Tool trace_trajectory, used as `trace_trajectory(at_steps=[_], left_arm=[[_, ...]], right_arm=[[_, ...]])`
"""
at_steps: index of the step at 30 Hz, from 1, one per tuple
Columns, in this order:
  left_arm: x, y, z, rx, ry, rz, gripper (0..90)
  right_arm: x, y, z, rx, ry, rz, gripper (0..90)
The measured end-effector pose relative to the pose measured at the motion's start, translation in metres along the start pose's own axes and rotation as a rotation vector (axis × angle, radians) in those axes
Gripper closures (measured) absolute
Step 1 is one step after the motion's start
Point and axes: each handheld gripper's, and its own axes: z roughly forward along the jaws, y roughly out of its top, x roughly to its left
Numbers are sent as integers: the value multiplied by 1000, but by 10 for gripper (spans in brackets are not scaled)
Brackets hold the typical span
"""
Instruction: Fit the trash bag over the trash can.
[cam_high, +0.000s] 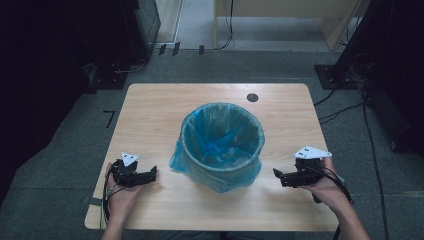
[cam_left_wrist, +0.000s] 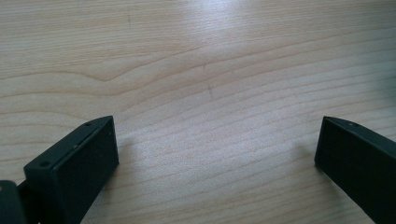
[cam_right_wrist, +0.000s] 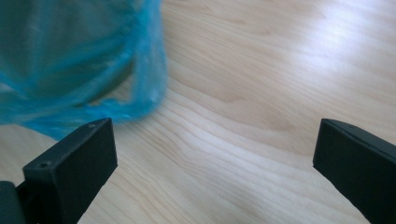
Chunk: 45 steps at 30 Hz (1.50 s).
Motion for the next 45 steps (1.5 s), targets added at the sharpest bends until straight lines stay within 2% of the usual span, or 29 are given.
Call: trace_trajectory(at_steps=[5, 12, 20, 26, 28, 36, 40, 45], left_arm=[[0, 0, 0, -1, 0, -1, 0], [0, 0, 0, -1, 0, -1, 0], [0, 0, 0, -1, 0, -1, 0], [0, 0, 0, -1, 0, -3, 0], [0, 0, 0, 0, 0, -3, 0], [0, 0, 0, -1, 1, -3, 0], [0, 0, 0, -1, 3, -4, 0], [0, 0, 0, -2, 4, -5, 0]], right_arm=[[-15, -15, 6, 13, -51, 67, 0], [-31, -32, 8, 47, -89, 133, 0], [-43, -51, 3, 75, -129, 164, 0], [-49, -68, 2, 126, -163, 179, 0], [-49, -74, 0, 120, -185, 178, 0], [-52, -90, -12, 73, -214, 195, 0], [-50, -98, -16, 35, -211, 188, 0], [-49, -100, -17, 27, -215, 189, 0]])
